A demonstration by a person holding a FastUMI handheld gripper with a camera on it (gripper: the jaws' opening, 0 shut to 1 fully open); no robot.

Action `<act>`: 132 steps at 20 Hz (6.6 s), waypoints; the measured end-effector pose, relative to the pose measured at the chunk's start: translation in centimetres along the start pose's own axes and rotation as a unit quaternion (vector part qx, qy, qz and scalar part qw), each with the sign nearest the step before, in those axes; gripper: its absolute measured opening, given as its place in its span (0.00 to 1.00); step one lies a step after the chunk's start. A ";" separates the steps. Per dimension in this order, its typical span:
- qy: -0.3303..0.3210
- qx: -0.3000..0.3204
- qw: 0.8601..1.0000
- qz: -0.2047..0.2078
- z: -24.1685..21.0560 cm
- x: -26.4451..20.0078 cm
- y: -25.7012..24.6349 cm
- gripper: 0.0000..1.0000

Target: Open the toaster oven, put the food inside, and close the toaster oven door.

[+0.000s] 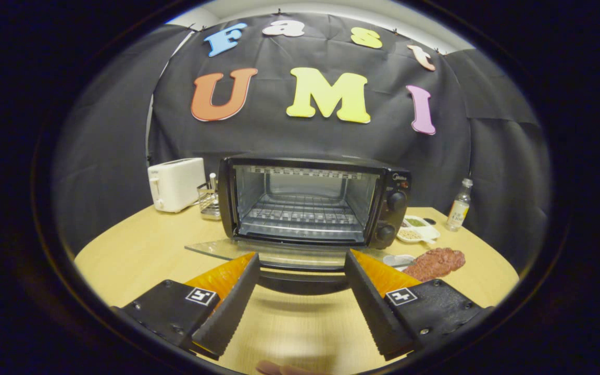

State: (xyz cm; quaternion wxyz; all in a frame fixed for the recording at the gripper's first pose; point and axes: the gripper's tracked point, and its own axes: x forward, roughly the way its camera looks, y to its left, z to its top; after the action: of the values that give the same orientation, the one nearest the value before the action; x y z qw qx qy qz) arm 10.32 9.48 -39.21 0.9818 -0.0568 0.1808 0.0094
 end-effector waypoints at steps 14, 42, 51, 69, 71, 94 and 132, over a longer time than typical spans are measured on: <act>0.057 0.006 0.998 0.018 -5.5 0.4 0.2 1.00; 0.256 0.143 0.937 0.189 1.7 1.3 -26.1 0.96; 0.364 0.229 0.856 0.287 -2.0 2.0 -23.9 0.54; 0.199 -0.019 0.965 0.167 4.5 -5.5 -19.7 0.11; 0.184 -0.029 0.967 0.173 5.1 -6.2 -17.0 0.11; 0.020 0.100 0.983 0.152 9.7 2.9 0.7 0.07; -0.086 0.302 0.944 0.105 7.2 14.6 -2.5 0.98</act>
State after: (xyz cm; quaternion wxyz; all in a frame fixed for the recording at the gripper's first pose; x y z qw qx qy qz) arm 26.60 7.78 -37.46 0.9582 0.2624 0.0954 0.0625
